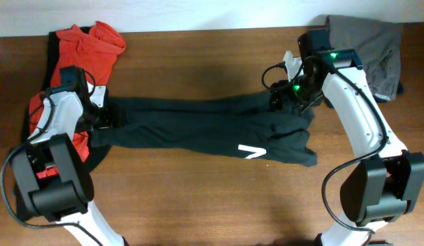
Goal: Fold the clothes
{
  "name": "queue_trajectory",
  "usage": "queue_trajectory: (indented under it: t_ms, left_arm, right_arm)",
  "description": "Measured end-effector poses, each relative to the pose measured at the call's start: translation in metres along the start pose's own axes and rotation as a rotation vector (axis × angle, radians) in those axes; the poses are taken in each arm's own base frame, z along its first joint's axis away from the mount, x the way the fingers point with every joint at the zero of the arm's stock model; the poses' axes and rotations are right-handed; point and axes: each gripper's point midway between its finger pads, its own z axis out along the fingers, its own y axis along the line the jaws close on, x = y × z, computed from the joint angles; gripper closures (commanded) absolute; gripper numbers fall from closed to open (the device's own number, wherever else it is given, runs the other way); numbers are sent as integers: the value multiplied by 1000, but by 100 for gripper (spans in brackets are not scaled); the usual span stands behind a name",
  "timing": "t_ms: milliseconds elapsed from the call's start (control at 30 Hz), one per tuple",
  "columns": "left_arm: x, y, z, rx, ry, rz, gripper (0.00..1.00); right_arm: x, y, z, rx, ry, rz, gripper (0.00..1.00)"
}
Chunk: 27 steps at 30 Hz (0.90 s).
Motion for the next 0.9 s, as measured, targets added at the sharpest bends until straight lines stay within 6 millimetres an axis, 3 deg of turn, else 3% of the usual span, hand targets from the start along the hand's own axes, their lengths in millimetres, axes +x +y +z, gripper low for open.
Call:
queue_trajectory:
  t_ms: [133,200,267,300,333,400,567,733,900]
  left_arm:
    - [-8,2,9,-2,-25,-1,1]
    - [-9,3,9,-3,-30,-1,8]
    - [-10,3,9,0,-35,2,20]
    - [-11,2,9,3,-36,7,31]
    - [-11,1,9,7,-36,5,48]
    - [-11,0,9,21,-40,5,65]
    - [-13,-6,9,53,-50,9,70]
    - [-15,-7,9,61,-57,7,99]
    - [-18,-14,6,104,-70,10,99]
  right_arm:
    - [2,0,0,0,9,14,25]
    - [3,0,0,0,13,15,25]
    - [4,0,0,0,14,16,25]
    - [4,0,0,0,15,15,25]
    - [4,0,0,0,15,16,25]
    - [4,0,0,0,16,15,25]
    - [4,0,0,0,17,16,25]
    - [4,0,0,0,17,16,25]
    - [4,0,0,0,17,16,25]
